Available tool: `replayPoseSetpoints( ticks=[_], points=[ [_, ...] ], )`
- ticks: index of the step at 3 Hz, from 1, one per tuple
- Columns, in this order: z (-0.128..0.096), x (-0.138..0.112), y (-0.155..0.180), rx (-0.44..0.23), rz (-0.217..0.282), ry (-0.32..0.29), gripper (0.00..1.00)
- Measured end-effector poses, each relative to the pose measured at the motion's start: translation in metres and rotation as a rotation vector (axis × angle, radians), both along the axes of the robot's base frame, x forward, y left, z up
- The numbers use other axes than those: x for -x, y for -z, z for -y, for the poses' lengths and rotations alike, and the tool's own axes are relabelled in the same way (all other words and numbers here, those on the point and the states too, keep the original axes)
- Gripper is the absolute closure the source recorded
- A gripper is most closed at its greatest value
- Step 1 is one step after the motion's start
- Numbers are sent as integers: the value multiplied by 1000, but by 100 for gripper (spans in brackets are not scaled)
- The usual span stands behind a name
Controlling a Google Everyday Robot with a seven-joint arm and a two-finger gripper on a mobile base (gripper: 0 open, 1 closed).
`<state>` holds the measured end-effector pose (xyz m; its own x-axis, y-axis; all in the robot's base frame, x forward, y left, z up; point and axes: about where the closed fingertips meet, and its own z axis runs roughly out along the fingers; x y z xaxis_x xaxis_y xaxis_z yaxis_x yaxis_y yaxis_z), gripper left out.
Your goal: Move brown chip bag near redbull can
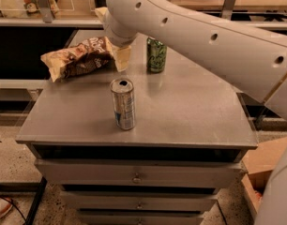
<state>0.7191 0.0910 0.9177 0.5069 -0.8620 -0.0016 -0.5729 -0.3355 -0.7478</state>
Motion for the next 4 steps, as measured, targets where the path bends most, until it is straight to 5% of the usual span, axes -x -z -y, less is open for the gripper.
replayPoseSetpoints(
  ticks=[3,4],
  points=[
    [1,-29,36,-38,-20,25,0],
    [0,-33,42,-53,-24,26,16]
  ],
)
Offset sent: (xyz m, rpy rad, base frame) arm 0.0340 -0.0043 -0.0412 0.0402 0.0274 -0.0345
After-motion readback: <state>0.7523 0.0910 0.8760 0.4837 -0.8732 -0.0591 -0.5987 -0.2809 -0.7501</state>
